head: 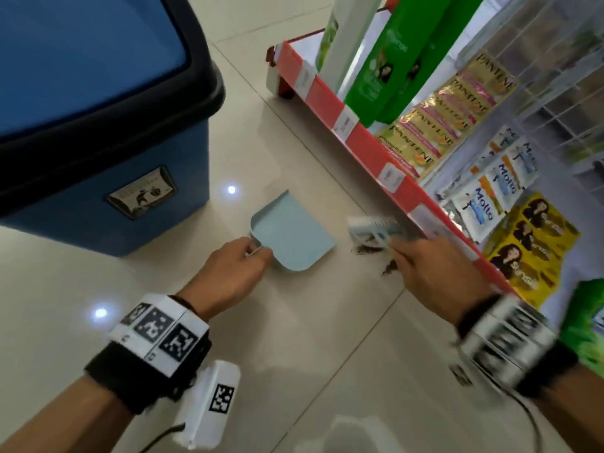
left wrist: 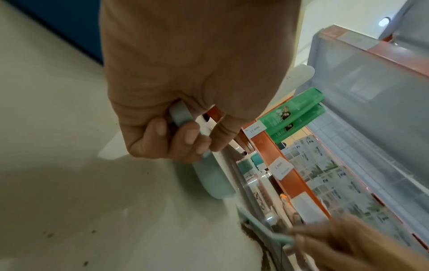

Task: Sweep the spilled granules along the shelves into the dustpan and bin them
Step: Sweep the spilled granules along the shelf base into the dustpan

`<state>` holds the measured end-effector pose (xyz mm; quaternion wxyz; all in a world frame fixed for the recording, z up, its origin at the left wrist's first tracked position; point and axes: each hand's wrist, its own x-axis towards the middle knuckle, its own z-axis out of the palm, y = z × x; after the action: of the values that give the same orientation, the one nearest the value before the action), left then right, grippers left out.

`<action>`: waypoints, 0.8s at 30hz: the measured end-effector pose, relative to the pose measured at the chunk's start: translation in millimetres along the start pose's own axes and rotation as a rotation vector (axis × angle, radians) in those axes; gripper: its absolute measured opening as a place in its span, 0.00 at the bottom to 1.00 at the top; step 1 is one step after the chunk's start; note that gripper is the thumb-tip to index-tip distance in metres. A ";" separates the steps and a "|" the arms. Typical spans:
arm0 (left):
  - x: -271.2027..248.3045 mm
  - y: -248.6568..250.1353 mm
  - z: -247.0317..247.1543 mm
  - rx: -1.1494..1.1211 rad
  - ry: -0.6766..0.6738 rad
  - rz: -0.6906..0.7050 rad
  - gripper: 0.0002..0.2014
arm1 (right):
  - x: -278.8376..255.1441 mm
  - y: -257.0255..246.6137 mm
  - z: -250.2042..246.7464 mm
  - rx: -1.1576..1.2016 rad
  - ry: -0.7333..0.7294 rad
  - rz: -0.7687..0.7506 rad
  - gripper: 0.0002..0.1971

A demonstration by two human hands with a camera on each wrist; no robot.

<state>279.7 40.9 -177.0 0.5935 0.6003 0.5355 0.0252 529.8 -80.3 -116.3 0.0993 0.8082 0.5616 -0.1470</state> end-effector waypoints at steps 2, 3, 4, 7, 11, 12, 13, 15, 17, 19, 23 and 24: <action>4.2 -0.3 -2.3 -0.034 -0.001 -0.007 0.16 | -18.2 9.5 -7.8 0.062 0.013 0.005 0.14; 6.2 0.7 -3.8 -0.053 0.000 -0.010 0.15 | -19.1 8.4 -14.2 0.081 0.053 -0.007 0.15; 7.7 2.0 -4.8 -0.075 0.004 -0.011 0.13 | -15.1 3.3 -20.2 0.105 0.096 -0.035 0.14; 13.8 5.5 -7.0 -0.140 0.036 -0.012 0.11 | 25.2 -34.0 -33.0 0.175 0.231 -0.133 0.16; 22.7 9.9 -9.7 -0.194 0.073 -0.012 0.09 | 109.4 -92.9 -35.5 0.136 0.361 -0.157 0.14; 24.3 10.7 -9.3 -0.199 0.077 -0.012 0.09 | 128.3 -104.0 -35.0 0.115 0.384 -0.140 0.14; 25.6 11.4 -8.8 -0.197 0.081 -0.009 0.09 | 144.5 -112.3 -34.2 0.088 0.399 -0.120 0.14; 26.4 11.2 -6.6 -0.184 0.086 -0.006 0.09 | 166.2 -122.3 -30.3 0.036 0.402 -0.073 0.14; 26.6 8.2 -4.4 -0.169 0.083 0.003 0.11 | 175.7 -121.8 -24.1 0.030 0.382 -0.010 0.14; 25.2 3.2 -2.7 -0.138 0.077 0.013 0.13 | 169.1 -113.8 -15.7 0.045 0.350 0.041 0.14; 19.1 -3.7 2.6 -0.104 0.067 0.018 0.14 | 102.1 -66.1 6.6 0.067 0.189 0.094 0.09; 15.5 -4.9 4.9 -0.099 0.061 0.015 0.14 | 76.0 -51.4 10.4 0.054 0.133 0.102 0.07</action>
<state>286.5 46.6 -191.4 0.6057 0.5730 0.5470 0.0744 505.1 1.0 -152.4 0.0475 0.8461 0.5209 -0.1028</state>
